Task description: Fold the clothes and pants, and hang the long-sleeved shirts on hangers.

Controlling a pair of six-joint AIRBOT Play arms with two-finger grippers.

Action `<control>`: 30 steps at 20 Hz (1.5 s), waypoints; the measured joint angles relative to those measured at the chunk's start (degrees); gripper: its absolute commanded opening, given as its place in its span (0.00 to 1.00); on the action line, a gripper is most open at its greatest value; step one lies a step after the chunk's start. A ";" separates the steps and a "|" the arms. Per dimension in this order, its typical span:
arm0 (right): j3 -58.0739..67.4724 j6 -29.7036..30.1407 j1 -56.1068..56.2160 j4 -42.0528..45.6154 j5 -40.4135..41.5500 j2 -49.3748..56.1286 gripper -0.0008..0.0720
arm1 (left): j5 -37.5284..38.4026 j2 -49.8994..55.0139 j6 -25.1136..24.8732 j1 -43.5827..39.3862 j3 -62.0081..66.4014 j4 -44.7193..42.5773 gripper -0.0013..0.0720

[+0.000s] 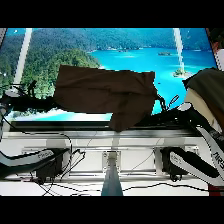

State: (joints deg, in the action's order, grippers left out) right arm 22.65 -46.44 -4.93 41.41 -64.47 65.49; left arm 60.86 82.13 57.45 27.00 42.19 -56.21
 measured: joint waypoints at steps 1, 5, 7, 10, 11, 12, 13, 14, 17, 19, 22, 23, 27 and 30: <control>-0.04 -0.61 0.00 -0.37 0.59 0.00 0.38 | 0.00 0.00 0.00 0.00 0.00 0.00 0.04; -0.04 -2.05 0.24 -1.66 2.16 1.27 0.38 | 0.00 0.00 0.02 0.00 0.00 0.02 0.04; -0.04 -2.45 1.77 -1.97 2.99 2.91 0.38 | -0.02 0.00 0.02 0.00 -0.02 0.33 0.04; 0.07 -2.71 6.27 -3.28 4.50 4.66 0.22 | -0.26 0.02 0.02 0.00 -0.02 0.76 0.04; 0.26 -2.67 7.89 -3.15 5.73 4.96 0.03 | -0.44 0.02 0.02 0.00 -0.02 0.94 0.04; 0.59 -2.69 9.18 -2.73 6.82 5.18 0.03 | -0.55 0.02 0.02 0.00 -0.02 1.07 0.04; 1.11 -2.58 10.34 -2.75 7.93 5.33 0.03 | -0.61 0.02 0.00 0.00 -0.02 1.18 0.04; 1.79 -2.51 11.08 -2.86 8.90 5.46 0.03 | -0.59 0.00 0.00 0.00 -0.02 1.25 0.04; 5.22 -2.78 12.37 -2.14 10.10 4.83 0.03 | 0.13 -0.55 0.00 -0.04 0.74 0.74 0.04; 7.87 -4.17 12.70 -0.35 9.90 3.13 0.03 | 1.22 -1.97 -0.02 0.00 1.95 -0.92 0.04; 10.71 -6.21 12.98 2.47 9.20 -1.18 0.03 | 3.65 -6.36 -0.02 -0.02 3.80 0.42 0.04; 11.19 -6.84 12.98 3.19 9.27 -2.62 0.03 | 4.24 -7.96 -0.02 0.00 4.15 0.50 0.04; 12.11 -9.88 13.09 6.12 7.74 -6.62 0.03 | 5.16 -12.33 0.02 0.00 4.79 1.09 0.04; 11.34 -11.58 13.09 8.39 3.02 -7.72 0.03 | 5.20 -13.20 0.22 0.00 4.85 1.27 0.04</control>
State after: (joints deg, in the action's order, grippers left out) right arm 34.00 -58.02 8.16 49.80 -61.45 57.78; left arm 66.06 68.93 57.67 27.00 47.05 -54.94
